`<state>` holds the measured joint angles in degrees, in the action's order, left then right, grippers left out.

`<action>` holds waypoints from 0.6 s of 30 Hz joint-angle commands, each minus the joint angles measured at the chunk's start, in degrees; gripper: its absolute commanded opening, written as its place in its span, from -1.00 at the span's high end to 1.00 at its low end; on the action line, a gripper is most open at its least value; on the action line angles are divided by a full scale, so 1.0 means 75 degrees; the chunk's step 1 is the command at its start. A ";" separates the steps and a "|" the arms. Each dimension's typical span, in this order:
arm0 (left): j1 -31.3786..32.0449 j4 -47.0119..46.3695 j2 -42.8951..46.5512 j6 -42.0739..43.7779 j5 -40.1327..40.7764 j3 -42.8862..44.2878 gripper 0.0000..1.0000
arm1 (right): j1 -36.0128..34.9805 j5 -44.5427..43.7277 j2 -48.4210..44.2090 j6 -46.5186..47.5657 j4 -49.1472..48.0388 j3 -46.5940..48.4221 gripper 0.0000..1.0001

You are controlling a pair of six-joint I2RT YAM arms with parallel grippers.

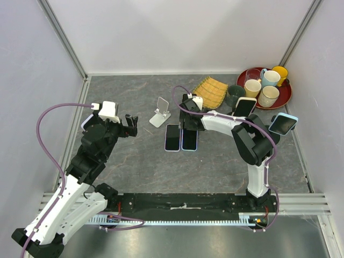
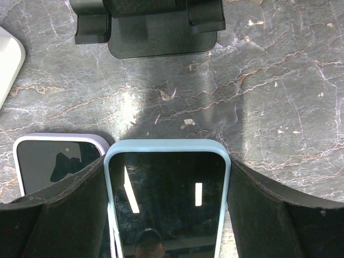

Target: Remove the phone from the phone stand

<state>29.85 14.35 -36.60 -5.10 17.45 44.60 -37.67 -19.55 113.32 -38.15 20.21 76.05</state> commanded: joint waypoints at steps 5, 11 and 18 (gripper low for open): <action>-0.0042 -0.0331 0.0028 -0.0058 -0.0065 0.0007 -0.89 | 0.0007 -0.0171 -0.0518 0.0153 -0.0421 -0.0203 -0.59; -0.0042 -0.0319 0.0028 -0.0081 -0.0077 0.0007 -0.89 | 0.0007 -0.0147 -0.0894 0.0142 -0.0433 -0.0355 -0.82; -0.0042 -0.0331 0.0040 -0.0105 -0.0089 0.0007 -0.90 | 0.0007 -0.0007 -0.1269 0.0235 -0.0421 -0.0425 -0.96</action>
<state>29.85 14.35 -36.60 -5.10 17.45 44.60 -37.65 -19.53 107.15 -37.21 18.48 73.52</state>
